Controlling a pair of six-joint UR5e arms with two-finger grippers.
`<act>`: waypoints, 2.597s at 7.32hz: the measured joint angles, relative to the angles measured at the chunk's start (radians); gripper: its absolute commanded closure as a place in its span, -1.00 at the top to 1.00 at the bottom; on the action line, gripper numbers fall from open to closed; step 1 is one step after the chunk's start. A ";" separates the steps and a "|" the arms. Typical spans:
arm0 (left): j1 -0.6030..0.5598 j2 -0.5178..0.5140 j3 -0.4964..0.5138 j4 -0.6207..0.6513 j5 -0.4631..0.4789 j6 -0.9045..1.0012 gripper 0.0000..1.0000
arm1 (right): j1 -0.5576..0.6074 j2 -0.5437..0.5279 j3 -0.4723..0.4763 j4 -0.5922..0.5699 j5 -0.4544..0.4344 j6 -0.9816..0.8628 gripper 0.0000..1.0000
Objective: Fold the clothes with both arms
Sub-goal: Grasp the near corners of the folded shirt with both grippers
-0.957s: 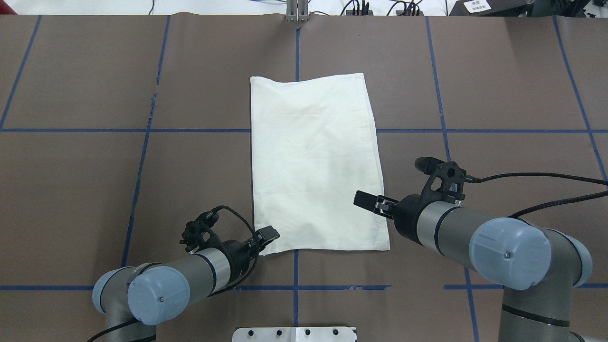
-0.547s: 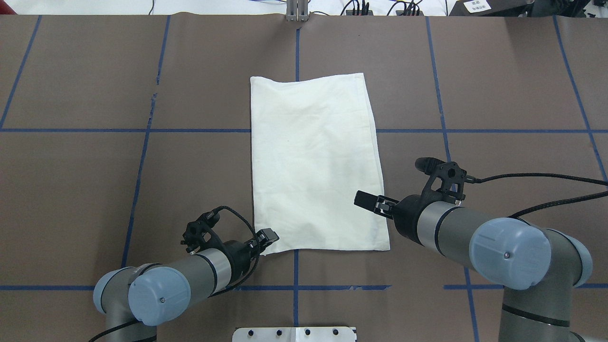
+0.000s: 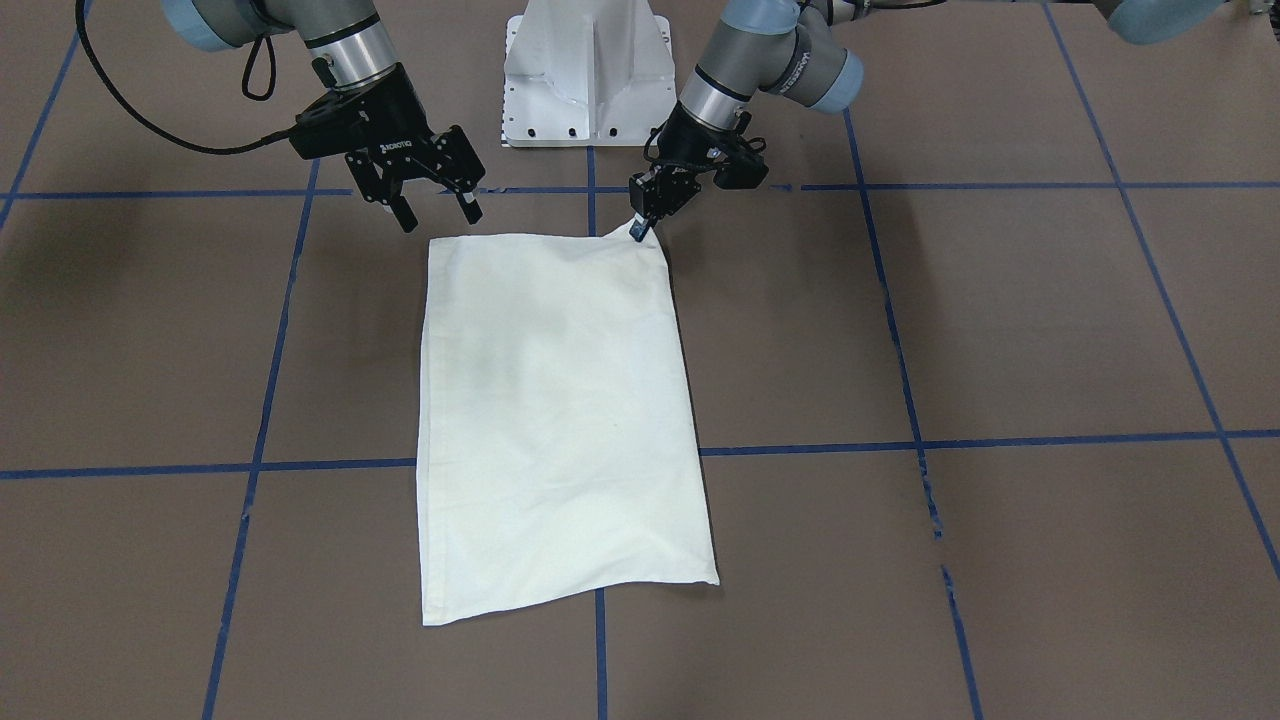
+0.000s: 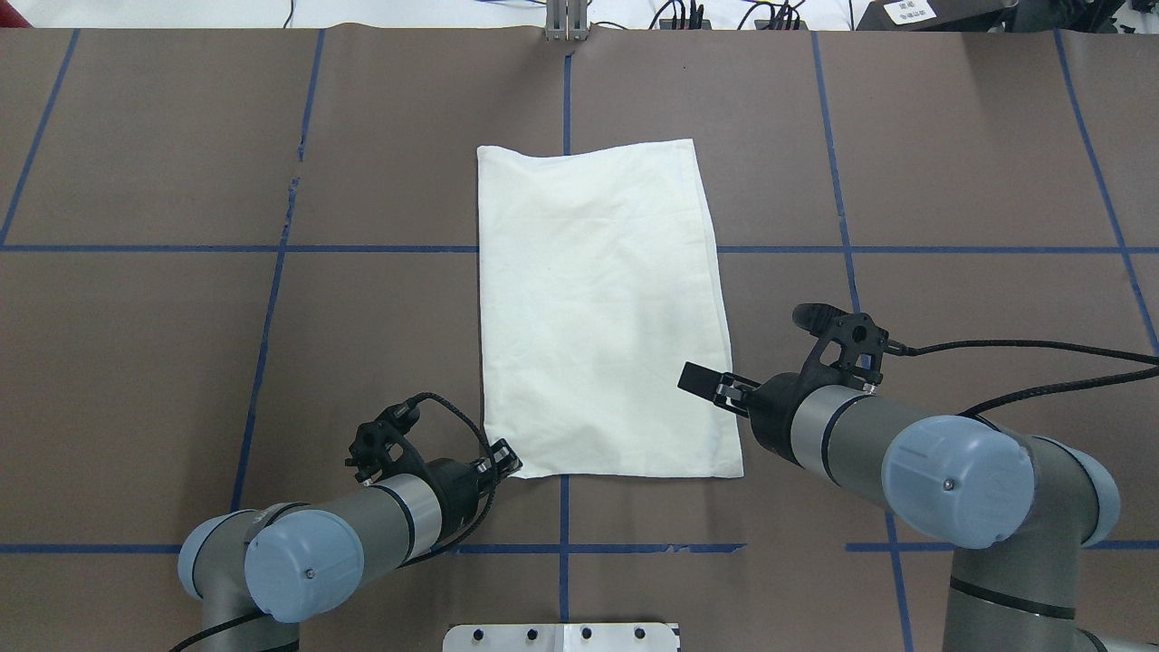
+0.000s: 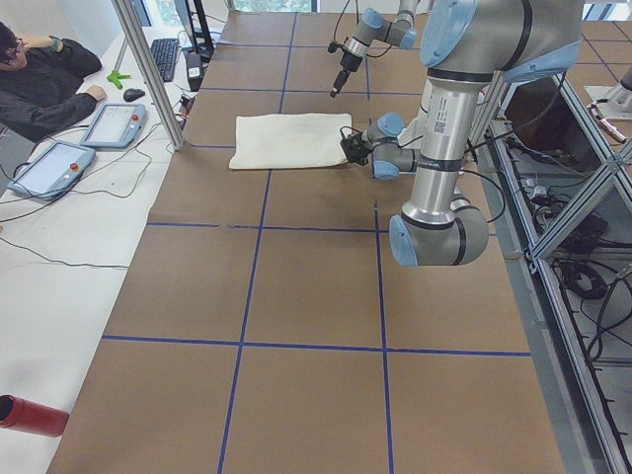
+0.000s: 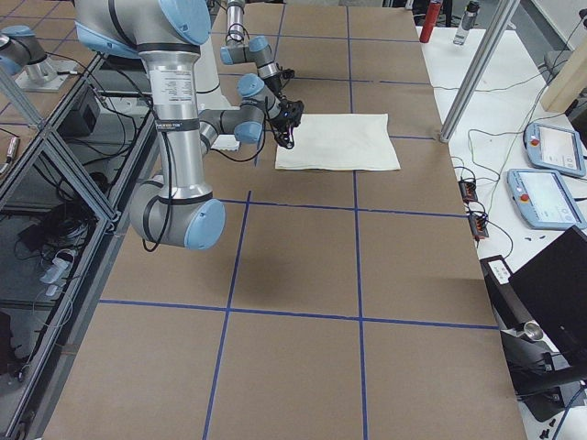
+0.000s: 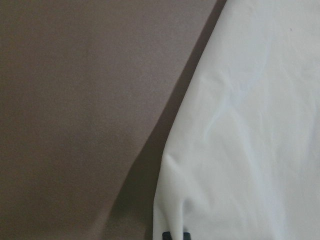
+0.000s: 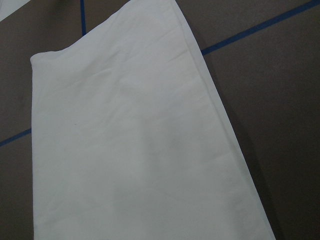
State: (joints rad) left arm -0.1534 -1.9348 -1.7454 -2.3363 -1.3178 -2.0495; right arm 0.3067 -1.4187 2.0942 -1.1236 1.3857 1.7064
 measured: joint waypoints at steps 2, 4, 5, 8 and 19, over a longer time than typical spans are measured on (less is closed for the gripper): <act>0.000 -0.001 -0.010 0.001 0.000 0.000 -1.00 | -0.006 0.015 -0.010 -0.074 -0.001 0.226 0.53; -0.001 -0.003 -0.015 0.001 0.000 0.000 -1.00 | -0.030 0.050 -0.052 -0.119 -0.007 0.398 0.26; -0.001 -0.006 -0.017 0.002 0.000 0.000 -1.00 | -0.041 0.074 -0.082 -0.125 -0.016 0.449 0.30; -0.002 -0.011 -0.019 0.002 0.000 0.000 -1.00 | -0.086 0.098 -0.119 -0.161 -0.035 0.524 0.40; -0.004 -0.010 -0.036 0.002 0.000 0.000 -1.00 | -0.136 0.144 -0.213 -0.177 -0.132 0.529 -0.43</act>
State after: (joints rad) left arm -0.1575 -1.9451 -1.7811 -2.3338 -1.3177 -2.0494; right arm 0.1709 -1.2744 1.8808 -1.3007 1.2533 2.2355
